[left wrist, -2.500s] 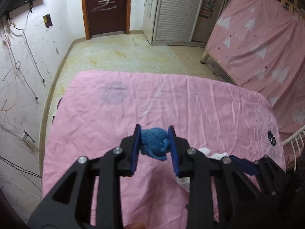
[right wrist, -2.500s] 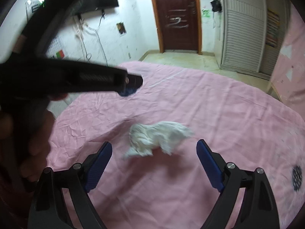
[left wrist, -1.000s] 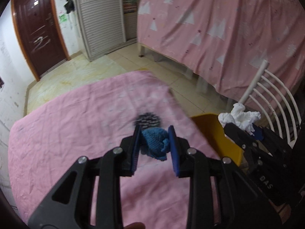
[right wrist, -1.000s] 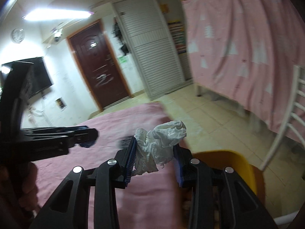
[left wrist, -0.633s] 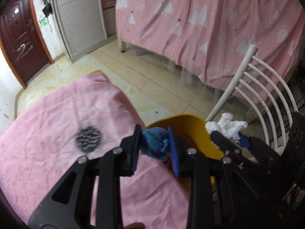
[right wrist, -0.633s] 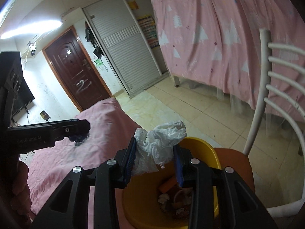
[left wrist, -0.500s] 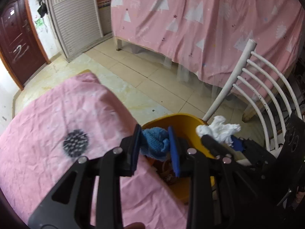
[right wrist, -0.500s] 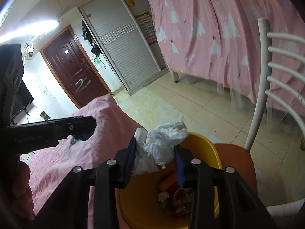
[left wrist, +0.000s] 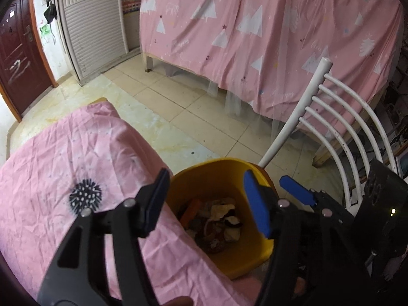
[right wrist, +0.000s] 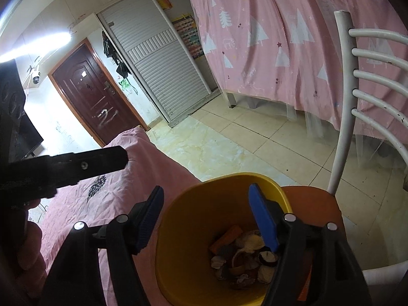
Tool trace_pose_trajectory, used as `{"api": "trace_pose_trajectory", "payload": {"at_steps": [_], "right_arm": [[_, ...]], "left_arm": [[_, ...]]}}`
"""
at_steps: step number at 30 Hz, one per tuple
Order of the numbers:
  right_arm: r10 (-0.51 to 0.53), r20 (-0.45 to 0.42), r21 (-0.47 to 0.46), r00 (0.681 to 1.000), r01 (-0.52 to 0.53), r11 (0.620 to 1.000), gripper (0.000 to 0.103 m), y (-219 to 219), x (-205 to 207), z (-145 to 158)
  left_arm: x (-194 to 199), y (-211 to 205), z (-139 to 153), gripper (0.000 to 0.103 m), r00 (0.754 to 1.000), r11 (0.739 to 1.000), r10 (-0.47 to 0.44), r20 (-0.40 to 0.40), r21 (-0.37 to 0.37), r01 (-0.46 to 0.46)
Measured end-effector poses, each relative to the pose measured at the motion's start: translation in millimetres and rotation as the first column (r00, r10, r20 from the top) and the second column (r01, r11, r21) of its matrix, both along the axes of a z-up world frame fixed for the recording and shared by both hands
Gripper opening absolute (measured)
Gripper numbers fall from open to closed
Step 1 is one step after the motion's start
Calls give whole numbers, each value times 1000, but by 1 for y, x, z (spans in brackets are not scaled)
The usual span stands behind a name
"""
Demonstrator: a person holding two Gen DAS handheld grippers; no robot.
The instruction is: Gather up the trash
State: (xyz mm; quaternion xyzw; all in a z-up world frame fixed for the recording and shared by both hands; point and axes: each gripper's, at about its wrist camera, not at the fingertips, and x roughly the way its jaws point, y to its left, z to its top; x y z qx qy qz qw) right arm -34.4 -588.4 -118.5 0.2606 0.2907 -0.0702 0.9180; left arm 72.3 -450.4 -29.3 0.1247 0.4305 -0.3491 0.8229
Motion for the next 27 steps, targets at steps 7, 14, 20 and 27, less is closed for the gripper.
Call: {"api": "trace_pose_trajectory", "payload": {"at_steps": [7,14,20,27], "right_arm": [[-1,18,-29,1000,1,1000,82,8,-1,9],[10,76,-90,997,-3,996,92,30,-3,31],[62,118,-159,991,-43,986,94,67,0,52],[150,129,-222,980,-119,968,94,118,15,65]], "left_arm": [[-1,27,17,87,999,998,31,42,-55,-29],[-3,75,36,93,990,989,88,108,-126,-74],[-5,130,49,97,956,969,207,207,-177,-172],[-5,202,54,97,889,923,367,273,-225,-312]]}}
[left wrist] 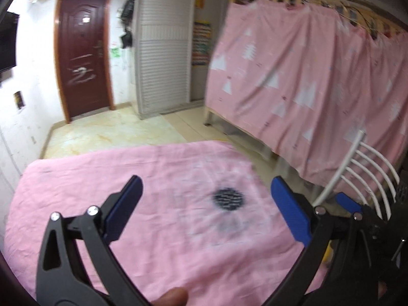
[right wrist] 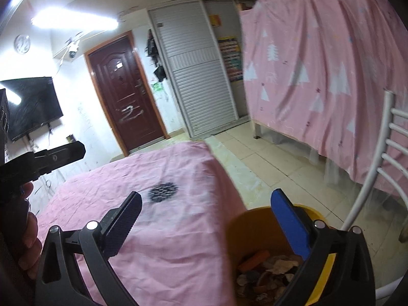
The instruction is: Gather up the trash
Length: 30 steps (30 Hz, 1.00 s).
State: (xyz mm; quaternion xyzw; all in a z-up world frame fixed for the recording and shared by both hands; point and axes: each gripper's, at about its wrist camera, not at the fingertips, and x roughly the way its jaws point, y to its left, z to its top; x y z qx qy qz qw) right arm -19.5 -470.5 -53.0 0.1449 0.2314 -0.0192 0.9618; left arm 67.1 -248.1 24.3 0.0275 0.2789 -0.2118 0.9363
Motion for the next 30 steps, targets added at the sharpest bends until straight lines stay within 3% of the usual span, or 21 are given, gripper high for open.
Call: {"api": "trace_pose_trajectory", "payload": {"at_steps": [6,20,30], "right_arm": [[84,-15,-29,996,-84,996,94,47,20,3],[176,-45,-86,983,-180,980,94,122,55,4],[197,-44,-113,979,-201,973,94,148,64,0]], "left_arm": [[-2,50,-3,97,995,996,88,55,24,-90],[13,140,-24,97,971,971,233,59,33,-235],[13,170,-42,97,968,968,247,43,33,-248]]}}
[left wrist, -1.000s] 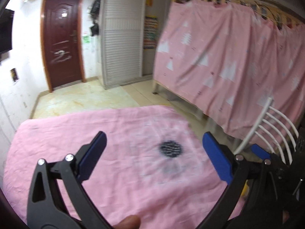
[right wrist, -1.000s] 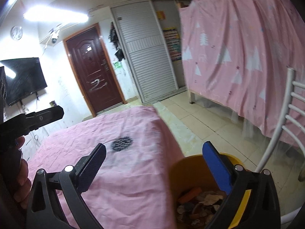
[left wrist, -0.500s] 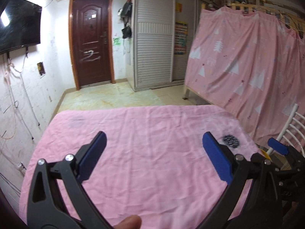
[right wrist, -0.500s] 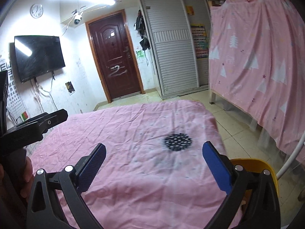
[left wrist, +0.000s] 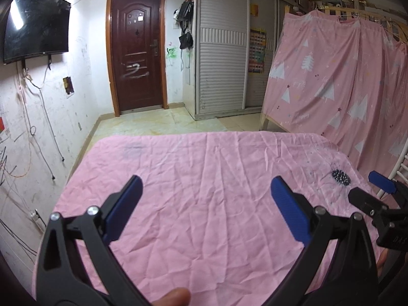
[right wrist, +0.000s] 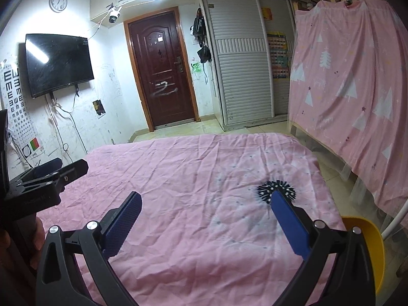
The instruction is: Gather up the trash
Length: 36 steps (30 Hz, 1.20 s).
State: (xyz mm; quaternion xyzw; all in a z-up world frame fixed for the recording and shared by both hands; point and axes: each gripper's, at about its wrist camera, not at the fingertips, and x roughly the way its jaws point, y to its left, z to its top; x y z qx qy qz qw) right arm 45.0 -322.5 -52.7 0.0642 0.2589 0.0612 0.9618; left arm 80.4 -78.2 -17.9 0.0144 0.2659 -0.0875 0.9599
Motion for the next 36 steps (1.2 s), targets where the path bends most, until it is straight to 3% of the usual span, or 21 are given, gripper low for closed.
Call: {"api": "trace_pose_trajectory", "payload": {"at_steps": [15,36], "right_arm": [[1,-10,-11,1000,-1,1000,94,5,3,-3],[1,-9,-11,1000,-1,1000,94,5,3,-2]], "left_arm": [[8,14,-9,97,999,999,18,-35,-50,-20],[8,16,-8,97,999,998,36,-28,-52,-37]]}}
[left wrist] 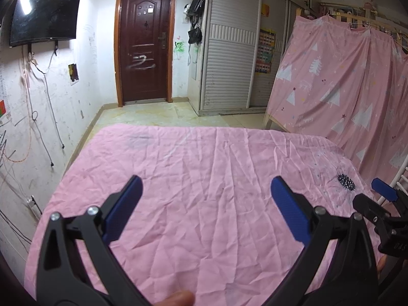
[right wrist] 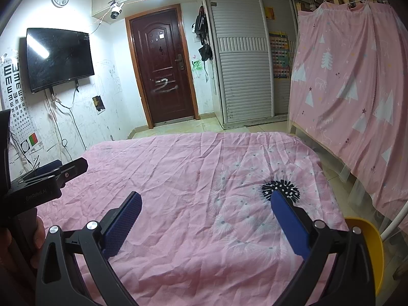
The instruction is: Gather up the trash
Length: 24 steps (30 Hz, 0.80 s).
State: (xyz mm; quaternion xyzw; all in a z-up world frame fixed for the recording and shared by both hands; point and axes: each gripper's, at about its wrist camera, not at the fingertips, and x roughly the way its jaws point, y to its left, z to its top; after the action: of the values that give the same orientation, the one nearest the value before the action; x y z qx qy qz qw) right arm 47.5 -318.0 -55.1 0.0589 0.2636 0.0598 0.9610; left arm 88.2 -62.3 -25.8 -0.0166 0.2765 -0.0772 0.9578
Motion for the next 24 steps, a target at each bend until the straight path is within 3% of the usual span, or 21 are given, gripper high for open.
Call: {"api": "trace_pose_trajectory", "payload": {"at_steps": [24], "right_arm": [[0,0,0,1000,0,1000,94,0,0,0]], "left_arm": [[-1,-1,-1,97,1000,1000,0,4,3,0]]}}
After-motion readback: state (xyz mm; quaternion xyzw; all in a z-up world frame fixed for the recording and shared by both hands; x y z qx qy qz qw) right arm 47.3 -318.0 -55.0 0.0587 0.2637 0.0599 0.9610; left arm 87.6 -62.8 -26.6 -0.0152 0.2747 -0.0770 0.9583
